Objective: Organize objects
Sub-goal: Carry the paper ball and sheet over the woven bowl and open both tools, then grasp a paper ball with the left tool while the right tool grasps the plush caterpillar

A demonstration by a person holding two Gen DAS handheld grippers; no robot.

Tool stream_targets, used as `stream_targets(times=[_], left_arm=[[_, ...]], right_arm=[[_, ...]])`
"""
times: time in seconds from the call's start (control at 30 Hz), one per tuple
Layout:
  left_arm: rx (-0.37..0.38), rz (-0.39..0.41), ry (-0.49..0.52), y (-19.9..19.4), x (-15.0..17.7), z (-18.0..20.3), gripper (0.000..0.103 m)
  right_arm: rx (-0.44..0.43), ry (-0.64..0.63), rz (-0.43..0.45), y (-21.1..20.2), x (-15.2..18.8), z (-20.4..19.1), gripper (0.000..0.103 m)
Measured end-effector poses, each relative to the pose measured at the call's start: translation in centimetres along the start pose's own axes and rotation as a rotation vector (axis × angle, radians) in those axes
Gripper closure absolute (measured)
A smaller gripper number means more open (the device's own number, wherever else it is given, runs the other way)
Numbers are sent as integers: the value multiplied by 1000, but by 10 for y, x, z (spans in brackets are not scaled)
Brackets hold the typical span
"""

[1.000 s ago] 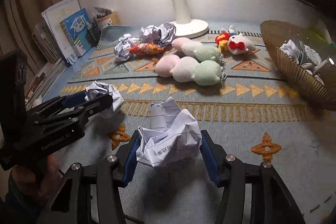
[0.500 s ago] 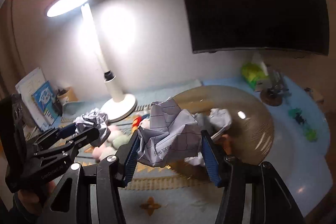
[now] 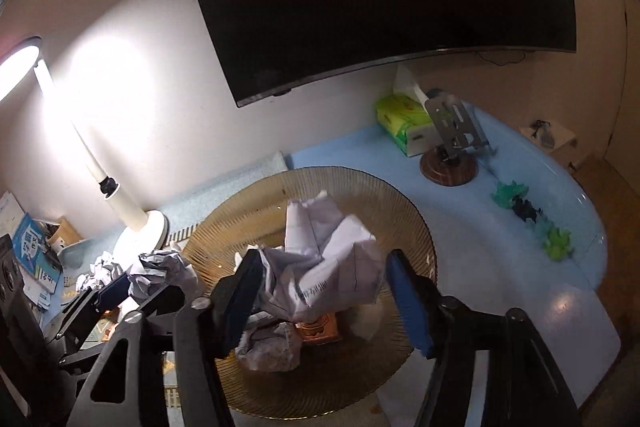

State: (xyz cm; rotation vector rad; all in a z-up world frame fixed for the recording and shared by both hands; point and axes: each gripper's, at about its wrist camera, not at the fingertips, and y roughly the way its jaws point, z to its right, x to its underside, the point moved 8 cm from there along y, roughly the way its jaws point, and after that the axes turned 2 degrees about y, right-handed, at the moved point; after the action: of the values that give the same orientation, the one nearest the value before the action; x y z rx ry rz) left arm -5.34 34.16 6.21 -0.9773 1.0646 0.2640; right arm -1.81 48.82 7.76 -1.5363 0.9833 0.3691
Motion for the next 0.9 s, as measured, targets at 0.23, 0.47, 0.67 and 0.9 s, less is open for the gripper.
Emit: stream_targets(times=[0.23,0.47,0.67,0.9], left_arm=[[23,-44,-2,8,10,-1,20],[-32,-25,-54,-36,34,-41,20],[-170,-16,-74,-82,63,-91,20],[-295,-24,-209,-134,105,-161,19]], right_arm=[[3,27,-2,8,10,11,32],[-43,24,57,6,11,0,16],[-97,-30,57,15,16,-35,16],[-239,-151,70,-7,33,-111,16]])
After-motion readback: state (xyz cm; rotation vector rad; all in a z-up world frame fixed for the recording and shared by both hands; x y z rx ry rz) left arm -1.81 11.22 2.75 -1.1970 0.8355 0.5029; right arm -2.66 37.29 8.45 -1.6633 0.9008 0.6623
